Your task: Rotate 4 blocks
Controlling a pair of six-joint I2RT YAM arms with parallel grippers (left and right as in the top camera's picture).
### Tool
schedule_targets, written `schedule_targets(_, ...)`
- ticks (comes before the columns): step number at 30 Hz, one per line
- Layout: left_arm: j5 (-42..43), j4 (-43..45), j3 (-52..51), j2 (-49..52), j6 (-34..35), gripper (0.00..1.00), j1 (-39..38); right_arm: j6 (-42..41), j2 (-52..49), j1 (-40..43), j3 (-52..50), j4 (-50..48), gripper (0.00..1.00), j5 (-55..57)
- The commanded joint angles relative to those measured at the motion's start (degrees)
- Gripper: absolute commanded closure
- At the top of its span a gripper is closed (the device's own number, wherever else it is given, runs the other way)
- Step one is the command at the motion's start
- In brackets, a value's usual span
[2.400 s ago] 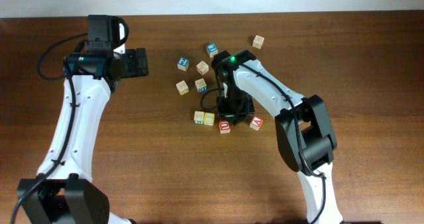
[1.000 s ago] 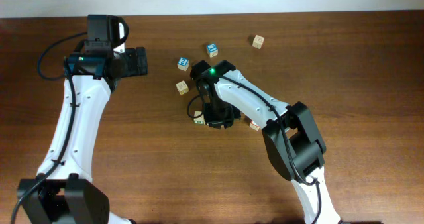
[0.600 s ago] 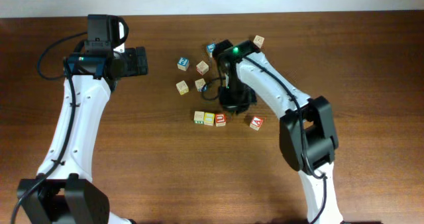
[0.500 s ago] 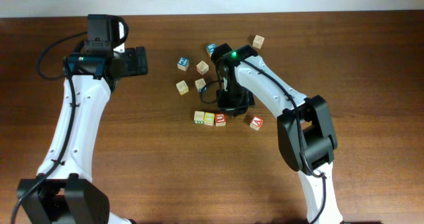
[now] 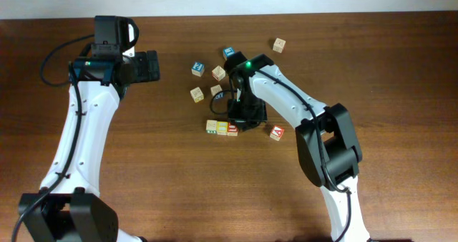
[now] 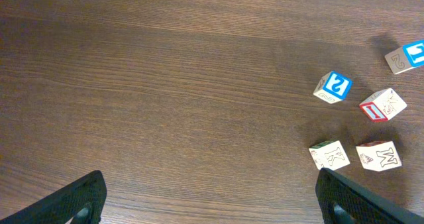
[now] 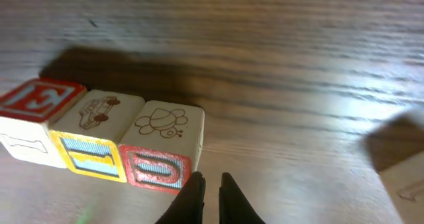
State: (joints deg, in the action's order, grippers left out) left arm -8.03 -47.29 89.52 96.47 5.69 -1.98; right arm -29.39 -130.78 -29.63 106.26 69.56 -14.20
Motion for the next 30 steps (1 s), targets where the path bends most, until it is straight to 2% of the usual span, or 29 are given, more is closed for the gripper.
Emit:
schedule_targets(1,-0.8,0.1,0.5,0.3,0.7,0.01,-0.1,-1.1,-0.2,-0.4,-0.3,-1.7,0.89,-0.9)
schedule_targets(8,-0.8,0.1,0.5,0.3,0.7,0.00,-0.1,0.7,-0.2,-0.3,-0.3,-4.4,0.88,-1.7)
schedule_targets(9,-0.8,0.1,0.5,0.3,0.7,0.01,-0.1,1.8,-0.2,-0.1,-0.2,-3.8,0.82,-1.7)
schedule_targets(10,-0.8,0.1,0.5,0.3,0.7,0.01,-0.1,2.2,-0.1,0.6,0.4,-1.8,0.77,-1.5)
schedule_targets(16,-0.8,0.1,0.5,0.3,0.7,0.01,-0.1,5.4,3.5,8.1,10.4,12.7,0.78,4.0)
schedule_targets(20,-0.8,0.2,0.5,0.3,0.7,0.01,-0.1,5.4,5.7,14.9,9.8,25.1,0.78,10.7)
schedule_targets(26,-0.8,0.2,0.5,0.3,0.7,0.01,-0.1,5.4,5.7,16.2,-2.8,19.2,0.78,10.8)
schedule_targets(30,-0.8,0.3,0.5,0.3,0.7,0.01,-0.1,5.4,5.7,16.1,-12.3,8.9,0.79,5.9)
